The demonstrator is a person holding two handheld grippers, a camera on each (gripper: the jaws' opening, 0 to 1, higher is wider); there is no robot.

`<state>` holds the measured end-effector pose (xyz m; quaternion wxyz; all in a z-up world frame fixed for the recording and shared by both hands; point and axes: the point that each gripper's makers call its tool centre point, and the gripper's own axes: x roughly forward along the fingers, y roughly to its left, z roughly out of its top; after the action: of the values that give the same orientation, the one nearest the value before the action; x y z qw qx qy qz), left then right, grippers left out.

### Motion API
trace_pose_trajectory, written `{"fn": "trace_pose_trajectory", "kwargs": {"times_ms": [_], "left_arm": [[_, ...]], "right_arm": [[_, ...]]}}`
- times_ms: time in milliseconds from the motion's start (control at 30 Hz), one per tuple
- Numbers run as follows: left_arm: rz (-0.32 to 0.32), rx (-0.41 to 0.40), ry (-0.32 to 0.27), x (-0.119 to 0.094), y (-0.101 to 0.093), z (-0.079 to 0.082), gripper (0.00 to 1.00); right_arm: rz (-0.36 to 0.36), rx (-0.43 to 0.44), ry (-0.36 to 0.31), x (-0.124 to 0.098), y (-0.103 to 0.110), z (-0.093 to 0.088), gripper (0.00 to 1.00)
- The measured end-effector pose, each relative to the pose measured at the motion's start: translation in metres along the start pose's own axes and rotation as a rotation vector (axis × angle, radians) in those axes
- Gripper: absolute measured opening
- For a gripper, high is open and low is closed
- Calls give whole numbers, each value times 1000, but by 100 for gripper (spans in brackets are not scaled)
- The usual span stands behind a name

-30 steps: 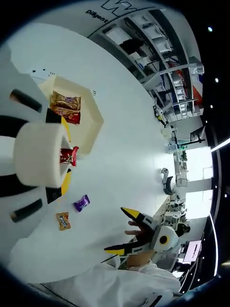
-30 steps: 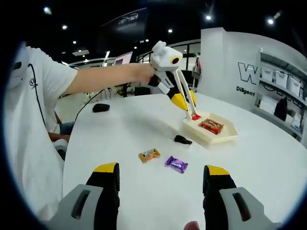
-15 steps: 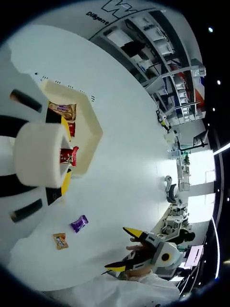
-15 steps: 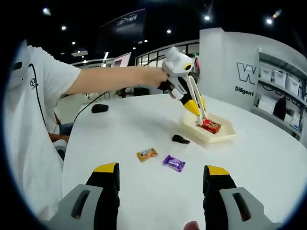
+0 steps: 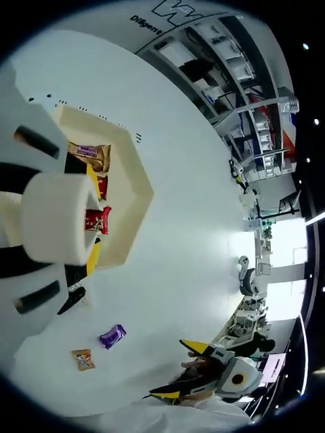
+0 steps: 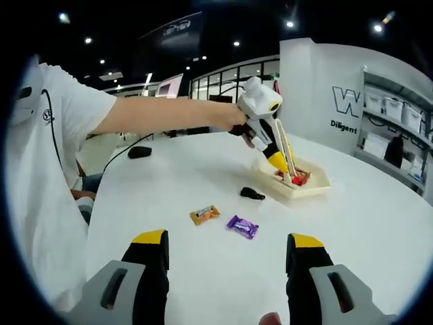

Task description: Place the target food into the container with the food tongs after gripping and lifting it, then release it inside without dropping or visibly crushing the food.

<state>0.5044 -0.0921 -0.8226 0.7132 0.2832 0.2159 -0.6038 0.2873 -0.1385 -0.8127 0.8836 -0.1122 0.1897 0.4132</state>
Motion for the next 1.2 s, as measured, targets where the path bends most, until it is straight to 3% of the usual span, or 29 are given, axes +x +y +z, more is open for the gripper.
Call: {"fn": "trace_pose_trajectory", "kwargs": {"times_ms": [667, 1200], "left_arm": [[14, 5, 16, 2, 2, -4, 21], [10, 41, -23, -16, -17, 17, 21]], "right_arm": [[0, 6, -3, -1, -1, -3, 68], [7, -4, -9, 0, 3, 1, 68]]}}
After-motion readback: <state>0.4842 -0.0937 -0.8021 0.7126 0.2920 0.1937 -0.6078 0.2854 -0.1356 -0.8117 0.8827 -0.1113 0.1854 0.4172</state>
